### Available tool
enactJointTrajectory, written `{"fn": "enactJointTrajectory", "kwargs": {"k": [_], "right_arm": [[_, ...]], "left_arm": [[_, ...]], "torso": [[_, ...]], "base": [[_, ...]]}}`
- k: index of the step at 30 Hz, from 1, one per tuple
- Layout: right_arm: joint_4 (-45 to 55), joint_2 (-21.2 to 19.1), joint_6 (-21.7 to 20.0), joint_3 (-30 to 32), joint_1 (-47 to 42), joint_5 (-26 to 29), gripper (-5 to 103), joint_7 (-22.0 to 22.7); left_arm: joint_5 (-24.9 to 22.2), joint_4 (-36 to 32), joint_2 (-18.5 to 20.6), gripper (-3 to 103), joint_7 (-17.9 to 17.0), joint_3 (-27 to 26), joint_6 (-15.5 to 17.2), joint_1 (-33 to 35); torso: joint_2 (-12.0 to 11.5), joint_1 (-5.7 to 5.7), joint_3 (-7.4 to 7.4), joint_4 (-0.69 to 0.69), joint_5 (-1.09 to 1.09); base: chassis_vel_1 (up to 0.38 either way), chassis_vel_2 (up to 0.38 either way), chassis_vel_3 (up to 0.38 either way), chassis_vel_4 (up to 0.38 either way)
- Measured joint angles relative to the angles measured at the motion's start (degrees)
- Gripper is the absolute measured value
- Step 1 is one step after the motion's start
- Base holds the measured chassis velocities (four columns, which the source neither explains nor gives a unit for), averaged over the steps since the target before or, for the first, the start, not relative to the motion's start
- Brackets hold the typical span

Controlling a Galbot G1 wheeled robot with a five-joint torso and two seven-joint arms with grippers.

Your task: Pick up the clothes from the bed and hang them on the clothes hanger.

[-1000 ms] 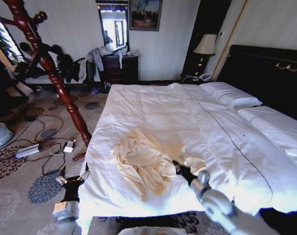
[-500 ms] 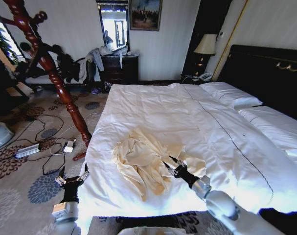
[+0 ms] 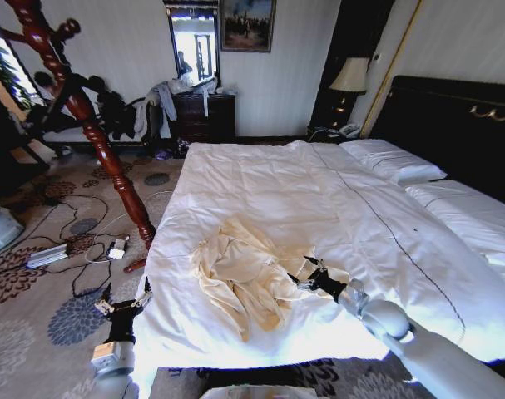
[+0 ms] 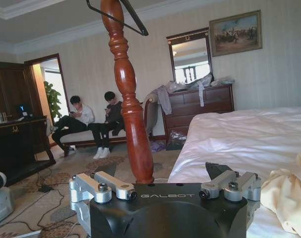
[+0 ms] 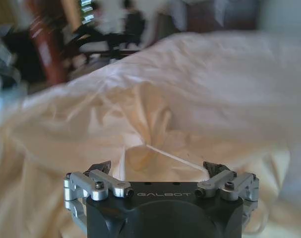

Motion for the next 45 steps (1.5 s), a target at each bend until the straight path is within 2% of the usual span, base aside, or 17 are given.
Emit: {"fn": "enactJointTrajectory", "kwargs": {"k": [2, 4, 10, 12, 15, 16, 18, 21, 22, 25, 29, 31, 35, 39, 41, 42, 45], "right_arm": [[1.3, 0.0, -5.0, 1.5, 0.7, 12.7, 100, 3.2], [2.4, 0.0, -6.0, 2.5, 0.5, 18.1, 100, 3.1], [3.8, -0.6, -3.6, 3.8, -1.0, 21.1, 100, -4.0], [3.1, -0.3, -0.1, 3.9, -1.0, 19.5, 100, -4.1], [2.3, 1.1, 5.7, 2.1, 0.3, 12.5, 100, 8.1], [2.3, 1.1, 5.7, 2.1, 0.3, 12.5, 100, 8.1], [2.5, 1.7, 5.2, 1.5, 0.3, 4.3, 100, 18.2], [4.4, 2.6, 2.6, 0.6, -0.5, -0.7, 100, 31.1], [4.4, 2.6, 2.6, 0.6, -0.5, -0.7, 100, 31.1], [4.9, 4.4, 3.5, -0.1, -1.0, -4.3, 100, 38.1], [3.9, 4.9, 5.0, 0.3, -2.1, -11.6, 100, 39.1], [3.9, 4.9, 4.9, 0.6, -2.6, -12.9, 100, 40.1], [5.3, 4.8, 1.0, 2.2, -4.7, -15.0, 100, 47.2], [6.4, 5.0, 2.6, 3.0, -5.1, -13.4, 100, 47.8], [7.7, 4.8, 5.5, 3.0, -4.3, -9.5, 100, 42.7], [7.7, 4.8, 5.5, 3.0, -4.3, -9.5, 100, 42.7], [9.7, 3.8, 5.2, 2.3, -2.1, 0.9, 100, 34.2]], "left_arm": [[0.1, 0.1, -0.1, 100, 0.0, 0.0, -0.1, 0.0], [0.2, 0.3, -0.1, 100, -0.2, 0.0, -0.2, 0.0], [0.3, 0.2, -0.2, 100, -0.3, 0.0, -0.3, 0.0], [0.3, -0.1, -0.2, 100, -0.3, 0.1, -0.3, 0.1], [0.3, -0.4, -0.1, 100, -0.4, 0.1, -0.4, 0.4], [0.3, -0.4, -0.1, 100, -0.4, 0.1, -0.4, 0.4], [0.4, -0.5, 0.0, 100, -0.4, 0.1, -0.5, 0.5], [0.6, -0.7, 0.0, 100, -0.4, 0.5, -0.5, 0.5], [0.6, -0.7, 0.0, 100, -0.4, 0.5, -0.5, 0.5], [0.8, -0.8, 0.0, 100, -0.4, 0.8, -0.5, 0.6], [0.9, -0.9, 0.1, 100, -0.4, 0.8, -0.5, 0.8], [0.9, -1.0, 0.1, 100, -0.4, 0.9, -0.5, 0.8], [0.9, -1.0, 0.1, 100, -0.4, 0.8, -0.7, 0.9], [0.9, -1.2, 0.2, 100, -0.4, 0.6, -0.8, 1.0], [0.8, -1.2, 0.2, 100, -0.4, 0.6, -0.8, 1.0], [0.8, -1.2, 0.2, 100, -0.4, 0.6, -0.8, 1.0], [1.0, -1.2, 0.1, 100, -0.4, 0.7, -0.8, 1.0]], "torso": [[0.0, 0.0, 0.0, 0.02, 0.0], [0.0, 0.0, 0.0, 0.01, 0.0], [0.0, 0.0, 0.0, 0.0, 0.0], [0.0, 0.0, 0.0, 0.0, -0.01], [0.0, 0.0, 0.0, 0.02, 0.01], [0.0, 0.0, 0.0, 0.02, 0.01], [0.0, 0.0, 0.0, 0.02, 0.01], [0.0, 0.0, 0.0, -0.01, 0.0], [0.0, 0.0, 0.0, -0.01, 0.0], [0.0, 0.0, 0.0, 0.0, 0.0], [0.0, 0.0, 0.0, 0.0, 0.0], [0.0, 0.0, 0.0, 0.0, 0.0], [0.0, 0.0, 0.0, 0.0, 0.0], [0.0, 0.0, 0.0, -0.01, 0.0], [0.0, 0.0, 0.0, 0.0, 0.0], [0.0, 0.0, 0.0, 0.0, 0.0], [0.0, 0.0, 0.0, 0.02, 0.0]], "base": [[0.0, 0.0, 0.0, 0.0], [0.0, 0.0, 0.0, 0.0], [0.0, 0.0, 0.0, 0.0], [0.0, 0.0, 0.0, 0.0], [0.0, 0.0, 0.0, 0.0], [0.0, 0.0, 0.0, 0.0], [0.0, 0.0, 0.0, 0.0], [0.0, 0.0, 0.0, 0.0], [0.0, 0.0, 0.0, 0.0], [0.0, 0.0, 0.0, 0.0], [0.0, 0.0, 0.0, 0.0], [0.0, 0.0, 0.0, 0.0], [0.0, 0.0, 0.0, 0.0], [0.0, 0.0, 0.0, 0.0], [0.0, 0.0, 0.0, 0.0], [0.0, 0.0, 0.0, 0.0], [0.0, 0.0, 0.0, 0.0]]}}
